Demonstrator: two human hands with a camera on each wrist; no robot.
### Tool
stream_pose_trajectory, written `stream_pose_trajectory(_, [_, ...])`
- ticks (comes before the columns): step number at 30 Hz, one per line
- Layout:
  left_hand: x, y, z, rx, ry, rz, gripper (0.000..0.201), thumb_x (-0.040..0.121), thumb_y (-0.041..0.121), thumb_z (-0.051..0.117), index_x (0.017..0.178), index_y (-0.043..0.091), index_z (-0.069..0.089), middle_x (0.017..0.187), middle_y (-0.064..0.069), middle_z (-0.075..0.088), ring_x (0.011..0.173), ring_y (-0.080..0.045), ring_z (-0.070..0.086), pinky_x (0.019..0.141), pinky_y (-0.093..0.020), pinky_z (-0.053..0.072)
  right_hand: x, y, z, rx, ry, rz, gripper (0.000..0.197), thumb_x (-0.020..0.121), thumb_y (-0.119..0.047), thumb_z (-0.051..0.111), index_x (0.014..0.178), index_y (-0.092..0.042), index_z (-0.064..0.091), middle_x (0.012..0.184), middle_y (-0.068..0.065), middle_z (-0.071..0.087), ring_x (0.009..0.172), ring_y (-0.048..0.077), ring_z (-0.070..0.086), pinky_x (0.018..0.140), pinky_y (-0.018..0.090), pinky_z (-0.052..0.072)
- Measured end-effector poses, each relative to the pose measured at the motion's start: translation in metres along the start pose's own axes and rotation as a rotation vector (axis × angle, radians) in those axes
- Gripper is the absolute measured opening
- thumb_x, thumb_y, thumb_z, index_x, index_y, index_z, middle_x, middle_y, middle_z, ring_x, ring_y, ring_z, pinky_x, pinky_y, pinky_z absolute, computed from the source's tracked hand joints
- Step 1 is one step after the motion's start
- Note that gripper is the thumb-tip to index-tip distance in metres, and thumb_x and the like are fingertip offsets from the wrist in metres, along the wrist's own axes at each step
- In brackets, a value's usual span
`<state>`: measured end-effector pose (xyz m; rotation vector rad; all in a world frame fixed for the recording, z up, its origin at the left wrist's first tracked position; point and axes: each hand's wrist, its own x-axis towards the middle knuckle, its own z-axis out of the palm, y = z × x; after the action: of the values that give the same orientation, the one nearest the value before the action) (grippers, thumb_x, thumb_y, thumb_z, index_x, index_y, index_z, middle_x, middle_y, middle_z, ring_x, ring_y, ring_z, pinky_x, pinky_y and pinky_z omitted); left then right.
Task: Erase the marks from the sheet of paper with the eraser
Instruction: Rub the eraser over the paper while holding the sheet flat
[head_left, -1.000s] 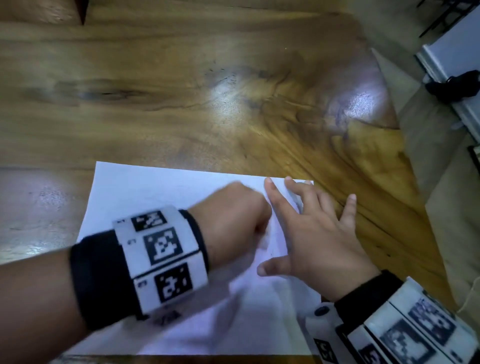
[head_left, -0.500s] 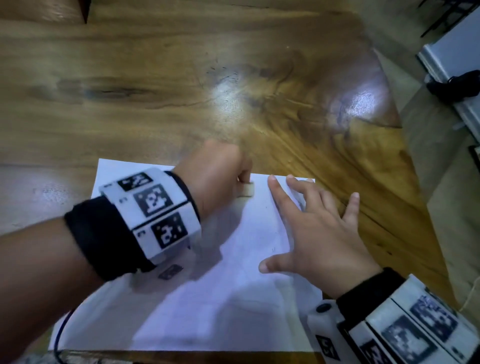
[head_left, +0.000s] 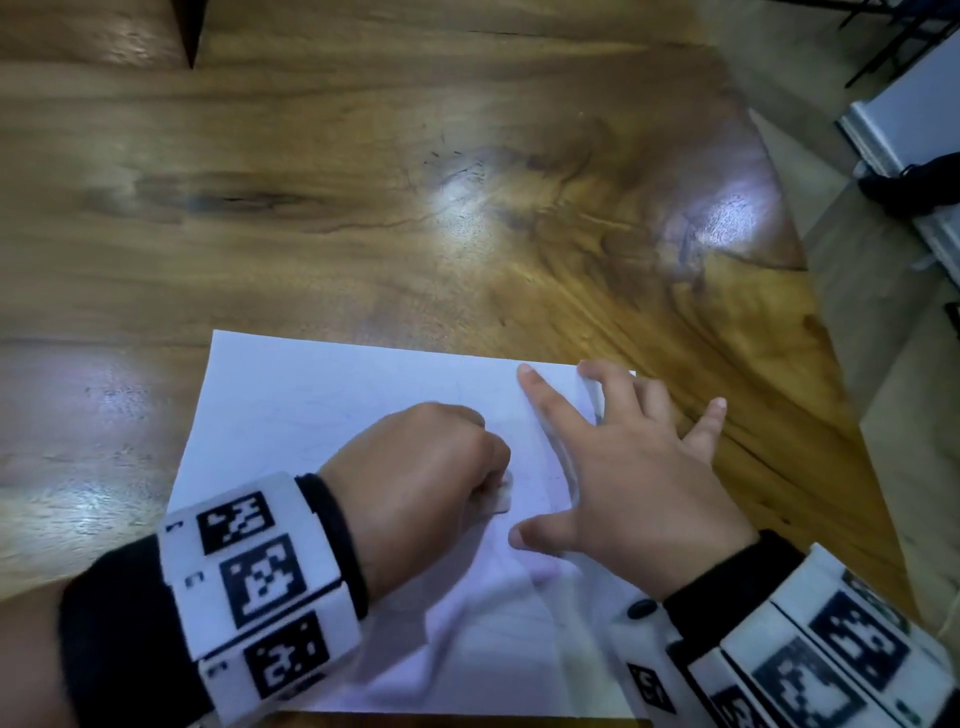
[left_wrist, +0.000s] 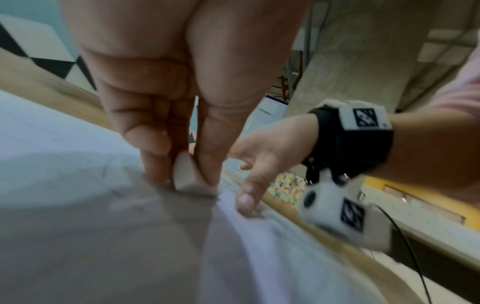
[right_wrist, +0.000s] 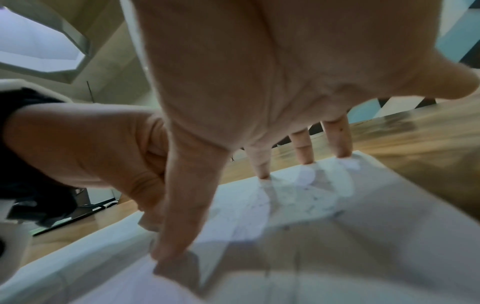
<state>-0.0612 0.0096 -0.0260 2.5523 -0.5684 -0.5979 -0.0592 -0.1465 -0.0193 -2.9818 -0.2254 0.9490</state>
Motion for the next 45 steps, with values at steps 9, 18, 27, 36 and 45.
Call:
stream_pose_trajectory(9, [0.055,-0.02,-0.039,-0.099,0.22,-0.176,0.009,0.072,0.015,0.07,0.081,0.015,0.07,0.066,0.006,0.057,0.063,-0.011,0.05,0.051,-0.012,0.034,0.003,-0.002,0.004,-0.017,-0.001,0.03,0.111,0.059,-0.078,0.058,0.135,-0.054,-0.02,0.138,-0.007,-0.009,0.134,0.023,-0.002,0.101,0.075,0.003])
stream_pose_trajectory(18, [0.044,-0.015,-0.029,0.01,0.143,-0.039,0.008,0.075,0.014,0.066,0.082,0.014,0.068,0.08,-0.002,0.066,0.071,-0.014,0.049,0.054,-0.021,0.026,0.004,0.0,0.006,-0.017,-0.017,0.026,0.112,0.059,-0.079,0.057,0.134,-0.054,-0.023,0.143,-0.008,-0.01,0.136,0.025,-0.005,0.101,0.074,0.001])
stream_pose_trajectory(27, [0.015,-0.011,-0.012,0.037,-0.05,0.076,0.01,0.075,0.019,0.063,0.068,0.019,0.056,0.066,0.007,0.048,0.066,-0.018,0.049,0.057,-0.025,0.032,0.004,-0.001,0.006,-0.007,-0.012,0.019,0.111,0.06,-0.078,0.057,0.134,-0.054,-0.023,0.146,-0.006,-0.011,0.137,0.027,-0.008,0.101,0.074,0.0])
stream_pose_trajectory(36, [0.01,-0.013,-0.011,0.014,0.022,0.049,0.01,0.072,0.02,0.057,0.068,0.013,0.061,0.068,0.001,0.058,0.064,-0.017,0.049,0.055,-0.026,0.031,0.005,-0.001,0.006,-0.021,-0.016,0.026,0.112,0.06,-0.079,0.056,0.134,-0.054,-0.024,0.146,-0.007,-0.01,0.137,0.025,-0.007,0.101,0.074,0.001])
stream_pose_trajectory(45, [0.029,-0.019,-0.022,0.025,0.152,-0.031,0.002,0.075,0.015,0.063,0.076,0.013,0.064,0.069,0.004,0.052,0.067,-0.016,0.044,0.052,-0.024,0.027,0.002,-0.002,0.005,-0.037,-0.014,0.023,0.11,0.062,-0.079,0.055,0.135,-0.052,-0.023,0.149,-0.004,-0.01,0.138,0.026,-0.006,0.101,0.074,0.0])
